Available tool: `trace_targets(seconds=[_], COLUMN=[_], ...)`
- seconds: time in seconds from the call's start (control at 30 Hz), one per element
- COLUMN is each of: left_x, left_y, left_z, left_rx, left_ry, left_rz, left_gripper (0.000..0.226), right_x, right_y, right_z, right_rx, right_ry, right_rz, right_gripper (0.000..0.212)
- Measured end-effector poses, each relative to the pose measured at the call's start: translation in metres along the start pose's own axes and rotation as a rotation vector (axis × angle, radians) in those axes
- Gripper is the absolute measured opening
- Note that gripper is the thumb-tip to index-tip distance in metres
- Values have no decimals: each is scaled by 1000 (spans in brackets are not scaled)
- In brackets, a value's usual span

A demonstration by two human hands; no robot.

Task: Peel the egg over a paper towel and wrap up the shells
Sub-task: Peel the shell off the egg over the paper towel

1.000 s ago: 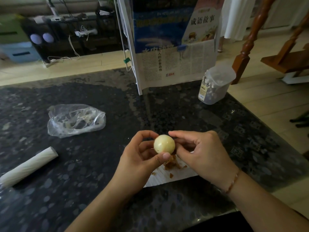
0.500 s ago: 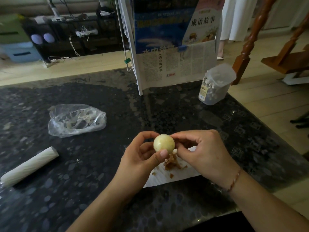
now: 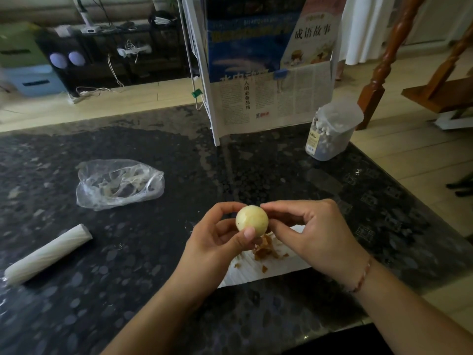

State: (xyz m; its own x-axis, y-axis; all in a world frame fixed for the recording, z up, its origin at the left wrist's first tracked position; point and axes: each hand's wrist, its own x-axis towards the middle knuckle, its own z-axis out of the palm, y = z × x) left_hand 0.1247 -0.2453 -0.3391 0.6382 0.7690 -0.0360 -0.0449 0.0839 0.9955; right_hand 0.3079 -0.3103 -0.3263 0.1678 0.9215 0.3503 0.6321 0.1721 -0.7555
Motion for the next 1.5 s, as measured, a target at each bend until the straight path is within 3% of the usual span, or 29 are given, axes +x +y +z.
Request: trace_targets(seconds=[0.33, 0.57, 0.83, 0.97, 1.27, 1.5], left_x=[1, 1, 0, 0, 2, 4], left_y=[-2, -6, -7, -6, -5, -2], left_z=[-2, -3, -5, -4, -8, -9], left_rx=[-13, -17, -116, -361, -406, -542], left_ry=[-8, 10, -4, 29, -79, -52], left_rz=[-13, -15, -30, -90, -238, -358], left_gripper=[46, 48, 45, 37, 45, 52], right_x=[-1, -3, -2, -1, 4, 5], right_y=[-5, -4, -8, -9, -5, -6], right_z=[3, 12, 11, 9, 0, 2], right_rx=[-30, 70, 71, 250, 575, 907], right_ry=[-20, 46, 69, 19, -62, -117], right_rz=[-2, 164, 159, 189, 295, 476], right_gripper=[36, 32, 30, 33, 28, 37])
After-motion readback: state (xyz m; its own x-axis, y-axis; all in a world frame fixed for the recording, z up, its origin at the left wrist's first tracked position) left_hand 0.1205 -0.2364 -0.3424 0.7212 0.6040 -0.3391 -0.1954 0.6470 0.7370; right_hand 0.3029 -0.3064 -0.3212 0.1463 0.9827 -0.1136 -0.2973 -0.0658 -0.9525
